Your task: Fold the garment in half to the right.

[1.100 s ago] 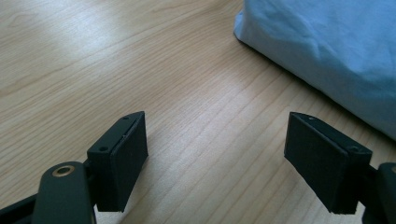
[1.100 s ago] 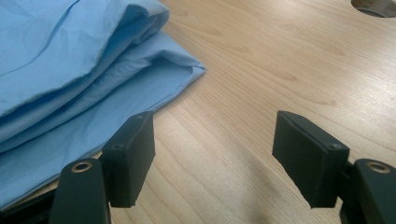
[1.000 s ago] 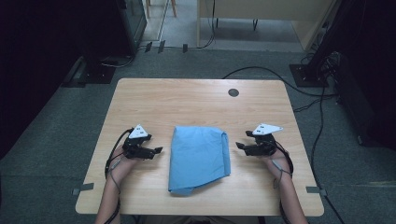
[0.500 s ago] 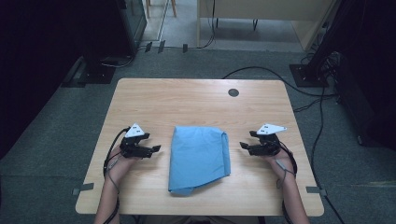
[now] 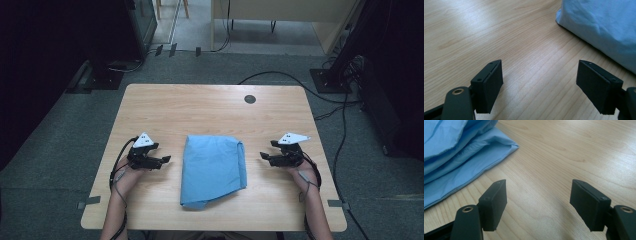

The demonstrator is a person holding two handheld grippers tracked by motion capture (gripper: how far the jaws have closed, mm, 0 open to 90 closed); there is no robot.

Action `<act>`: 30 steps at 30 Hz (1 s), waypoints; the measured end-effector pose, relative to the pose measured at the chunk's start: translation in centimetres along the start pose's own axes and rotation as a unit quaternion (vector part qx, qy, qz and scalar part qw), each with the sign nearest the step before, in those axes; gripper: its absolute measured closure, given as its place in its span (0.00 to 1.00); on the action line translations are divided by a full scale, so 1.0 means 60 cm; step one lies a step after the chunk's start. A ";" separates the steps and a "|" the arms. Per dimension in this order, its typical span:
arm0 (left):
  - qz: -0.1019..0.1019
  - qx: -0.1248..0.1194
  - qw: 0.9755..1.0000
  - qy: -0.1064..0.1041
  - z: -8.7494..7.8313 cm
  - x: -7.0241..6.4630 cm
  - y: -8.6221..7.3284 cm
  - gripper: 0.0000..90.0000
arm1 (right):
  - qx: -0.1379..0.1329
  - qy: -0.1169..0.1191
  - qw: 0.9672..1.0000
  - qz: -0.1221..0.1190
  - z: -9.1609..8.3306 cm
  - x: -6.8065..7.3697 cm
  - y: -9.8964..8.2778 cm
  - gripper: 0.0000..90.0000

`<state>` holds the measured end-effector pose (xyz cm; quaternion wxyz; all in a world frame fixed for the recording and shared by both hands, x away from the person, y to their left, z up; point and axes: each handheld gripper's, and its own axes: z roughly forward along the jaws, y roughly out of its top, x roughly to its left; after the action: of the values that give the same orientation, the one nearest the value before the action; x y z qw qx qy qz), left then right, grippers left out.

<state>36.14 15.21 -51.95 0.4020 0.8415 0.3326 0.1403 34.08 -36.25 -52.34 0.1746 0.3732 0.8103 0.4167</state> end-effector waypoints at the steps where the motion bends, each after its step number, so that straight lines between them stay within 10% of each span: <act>1: 0.001 0.000 1.000 0.001 -0.001 0.001 0.000 0.24 | 0.000 -0.001 1.000 0.001 -0.001 -0.001 -0.001 0.32; 30: 0.000 0.007 1.000 0.011 -0.001 0.007 -0.008 0.24 | 0.008 -0.011 1.000 0.004 -0.010 -0.017 -0.014 0.32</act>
<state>36.23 15.76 -52.29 0.3928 0.8425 0.3381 0.1469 34.03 -37.66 -52.67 0.1784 0.3825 0.8102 0.4068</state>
